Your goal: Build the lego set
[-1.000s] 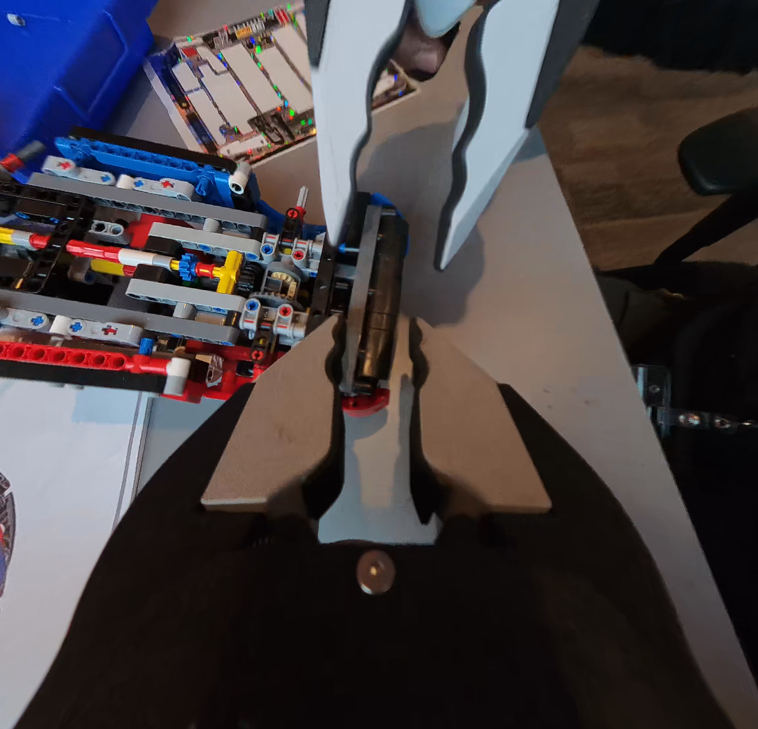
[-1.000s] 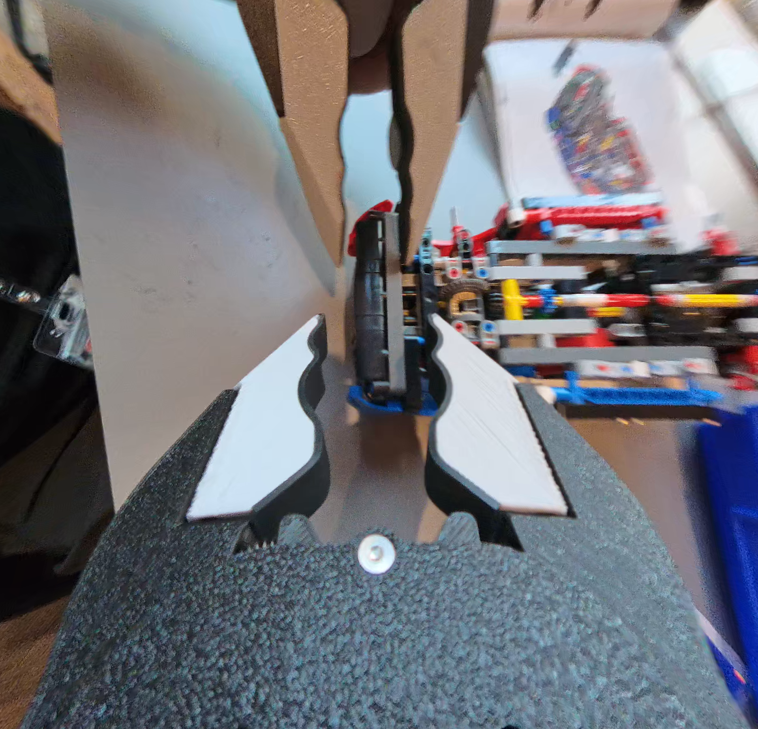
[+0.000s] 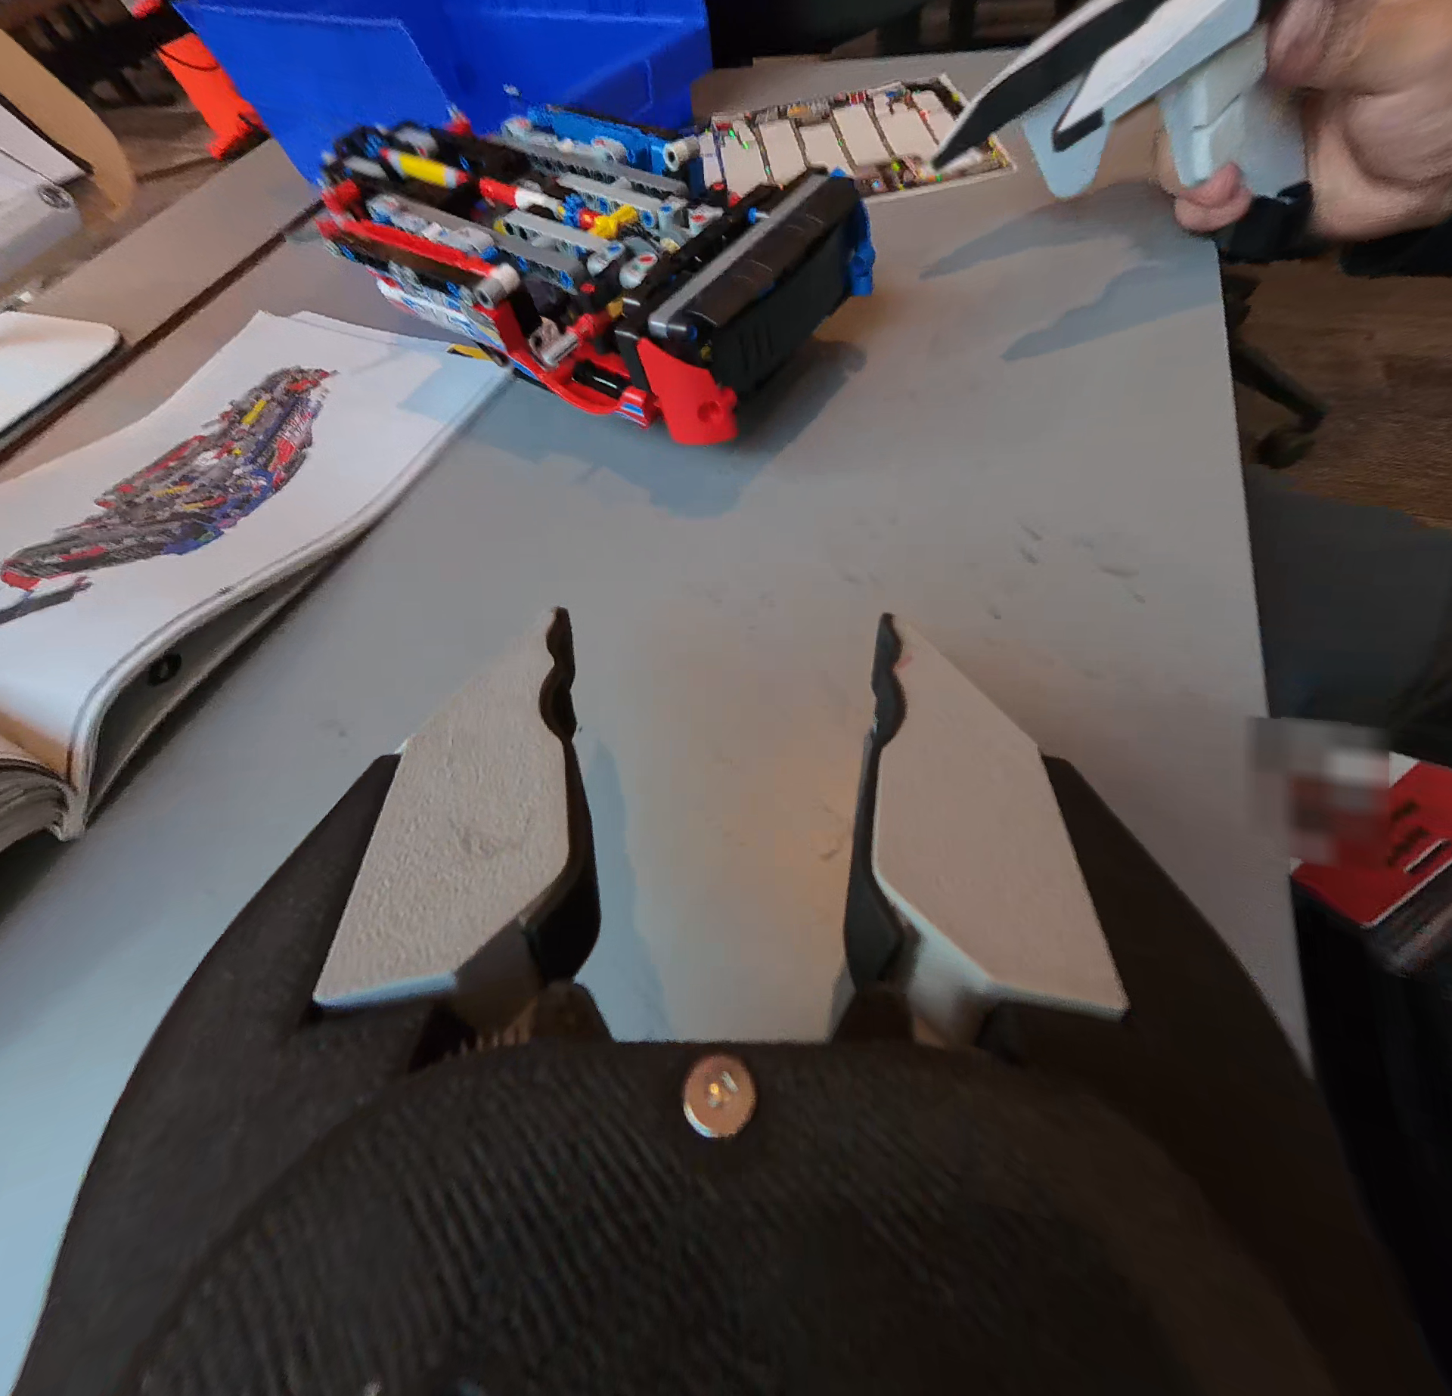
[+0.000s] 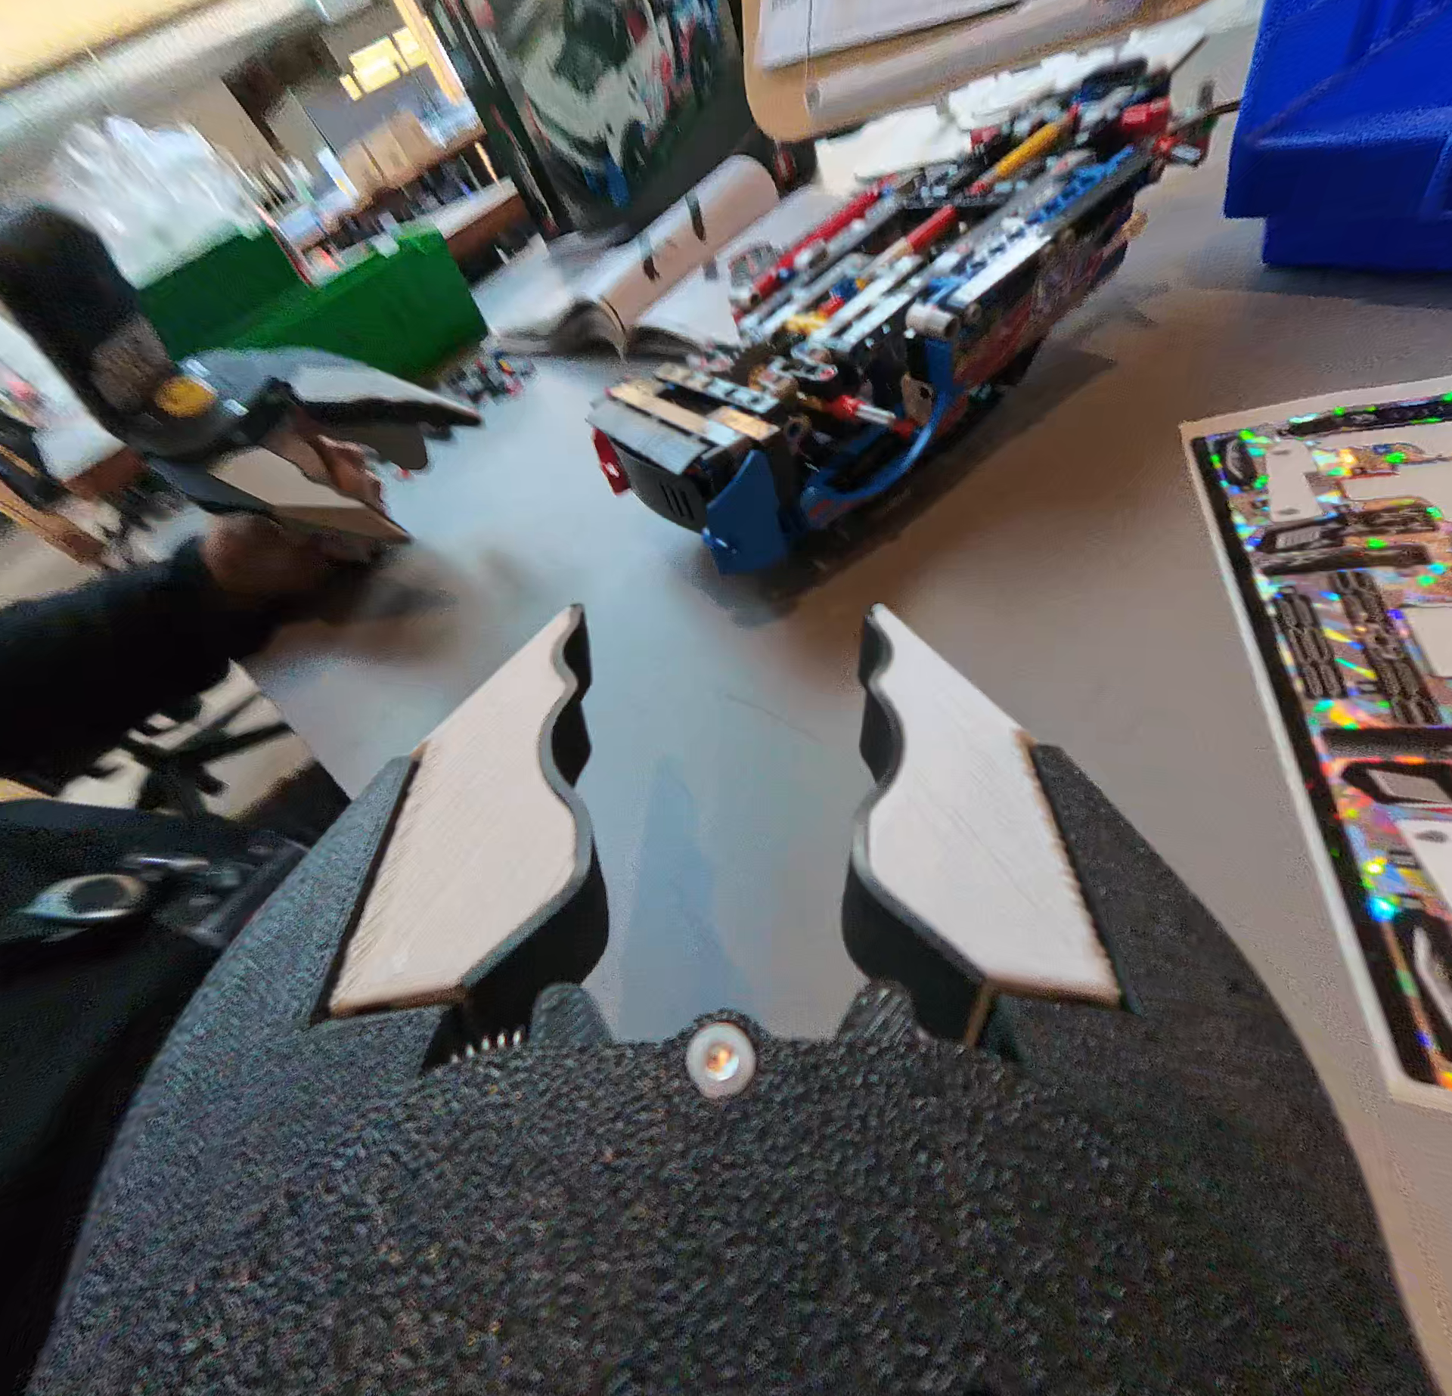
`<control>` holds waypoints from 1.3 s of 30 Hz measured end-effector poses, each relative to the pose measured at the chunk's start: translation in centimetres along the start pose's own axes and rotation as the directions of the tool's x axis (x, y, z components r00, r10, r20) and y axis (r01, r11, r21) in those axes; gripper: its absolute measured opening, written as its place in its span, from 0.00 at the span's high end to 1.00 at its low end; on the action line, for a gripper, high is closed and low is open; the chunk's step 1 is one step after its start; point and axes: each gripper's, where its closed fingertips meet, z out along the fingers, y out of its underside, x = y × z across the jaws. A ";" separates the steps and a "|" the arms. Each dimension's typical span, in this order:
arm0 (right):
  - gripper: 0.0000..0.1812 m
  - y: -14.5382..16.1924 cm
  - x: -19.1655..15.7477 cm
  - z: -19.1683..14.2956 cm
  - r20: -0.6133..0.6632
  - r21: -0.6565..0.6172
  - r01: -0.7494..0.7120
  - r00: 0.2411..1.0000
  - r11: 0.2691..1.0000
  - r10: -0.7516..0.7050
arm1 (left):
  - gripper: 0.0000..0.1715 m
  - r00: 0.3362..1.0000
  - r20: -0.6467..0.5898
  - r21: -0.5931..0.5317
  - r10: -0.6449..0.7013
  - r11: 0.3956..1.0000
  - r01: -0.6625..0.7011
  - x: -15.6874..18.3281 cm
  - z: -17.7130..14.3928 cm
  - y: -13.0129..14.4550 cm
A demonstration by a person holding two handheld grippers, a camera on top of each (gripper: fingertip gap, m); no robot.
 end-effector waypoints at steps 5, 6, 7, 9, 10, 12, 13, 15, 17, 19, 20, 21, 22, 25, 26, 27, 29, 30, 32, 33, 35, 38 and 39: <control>0.88 -1.6 -2.0 -1.4 0.186 0.143 -0.056 0.982 0.988 0.028 | 0.55 0.984 0.173 0.142 -0.034 0.990 0.009 -3.3 -1.3 -1.6; 0.87 -1.7 -2.1 -1.5 0.195 0.153 -0.047 0.981 0.987 0.016 | 0.56 0.982 0.186 0.141 -0.032 0.990 0.005 -3.4 -1.4 -1.5; 0.87 -1.7 -2.4 -1.6 0.209 0.160 -0.036 0.978 0.986 0.002 | 0.57 0.983 0.182 0.125 -0.025 0.992 0.002 -3.3 -1.2 -1.4; 0.88 -1.6 -3.1 -1.7 0.261 0.148 -0.032 0.965 0.988 -0.008 | 0.58 0.986 0.165 0.055 -0.005 0.998 -0.004 -3.0 -0.3 -0.6; 0.88 -1.4 -3.4 -1.7 0.283 0.134 -0.026 0.959 0.991 -0.013 | 0.60 0.987 0.159 0.022 0.004 1.000 -0.008 -2.9 0.1 -0.2; 0.89 -1.0 -3.9 -1.6 0.312 0.110 0.000 0.950 0.994 -0.035 | 0.69 0.987 0.160 -0.015 0.017 1.000 -0.015 -2.9 0.5 0.2; 0.91 -0.9 -4.1 -1.7 0.323 0.109 0.010 0.945 0.994 -0.045 | 0.70 0.986 0.167 -0.033 0.019 0.999 -0.014 -3.0 0.6 0.4; 0.91 -1.0 -4.1 -1.8 0.326 0.111 0.010 0.944 0.994 -0.046 | 0.70 0.989 0.144 -0.091 0.025 0.996 -0.012 -2.7 1.3 1.2; 0.90 -0.7 -4.0 -1.7 0.325 0.091 0.014 0.945 0.996 -0.043 | 0.72 0.995 0.101 -0.148 0.018 0.989 -0.003 -2.4 1.8 1.9; 0.86 0.1 -3.7 -1.4 0.303 0.040 0.032 0.952 0.999 -0.043 | 0.72 0.995 0.100 -0.138 0.017 0.990 -0.003 -2.3 1.8 1.8; 0.83 0.4 -3.5 -1.3 0.276 0.034 0.053 0.959 0.998 -0.061 | 0.73 0.994 0.105 -0.116 0.024 0.993 -0.012 -2.3 1.6 1.5; 0.81 0.5 -3.4 -1.3 0.244 0.039 0.076 0.966 0.996 -0.084 | 0.75 0.993 0.115 -0.102 0.028 0.995 -0.017 -2.4 1.4 1.3; 0.78 0.6 -3.2 -1.2 0.213 0.044 0.099 0.971 0.994 -0.106 | 0.75 0.992 0.125 -0.096 0.027 0.995 -0.015 -2.5 1.4 1.2; 0.65 0.2 -2.3 -1.1 0.130 0.061 0.101 0.986 0.993 -0.109 | 0.69 0.979 0.205 -0.069 -0.011 0.997 0.026 -4.0 1.2 0.8; 0.63 -0.1 -2.0 -0.9 0.115 0.053 0.074 0.990 0.996 -0.080 | 0.61 0.970 0.238 -0.031 -0.055 0.997 0.065 -4.7 1.3 0.2; 0.59 -0.7 -1.7 -0.8 0.109 0.052 0.038 0.993 0.998 -0.044 | 0.52 0.966 0.235 0.019 -0.110 0.994 0.109 -5.1 1.6 -0.6; 0.58 -2.3 -0.6 -0.2 0.054 0.057 -0.027 0.998 0.998 0.024 | 0.52 0.970 0.148 0.080 -0.191 0.980 0.181 -5.1 2.4 -2.2; 0.57 -2.8 -0.2 0.3 0.033 0.029 -0.051 0.998 0.998 0.050 | 0.54 0.975 0.077 0.074 -0.208 0.976 0.203 -5.0 2.9 -2.9; 0.58 -3.7 0.7 1.8 -0.002 -0.035 -0.053 0.999 0.998 0.053 | 0.54 0.964 -0.021 0.043 -0.265 0.963 0.265 -5.8 3.9 -3.9; 0.58 -4.2 1.8 2.6 -0.050 -0.059 -0.052 0.998 0.997 0.049 | 0.52 0.947 -0.073 0.037 -0.312 0.948 0.315 -6.3 4.5 -4.5; 0.53 -5.0 3.9 4.8 -0.105 -0.121 -0.080 0.992 0.989 0.068 | 0.51 0.880 -0.185 -0.014 -0.437 0.897 0.442 -7.1 6.2 -5.2; 0.51 -5.7 6.9 8.2 -0.141 -0.188 -0.167 0.980 0.968 0.141 | 0.54 0.783 -0.292 -0.131 -0.550 0.834 0.537 -7.6 9.4 -5.2; 0.51 -5.9 7.9 9.0 -0.151 -0.202 -0.196 0.974 0.960 0.167 | 0.52 0.784 -0.280 -0.157 -0.554 0.832 0.532 -7.8 10.5 -4.9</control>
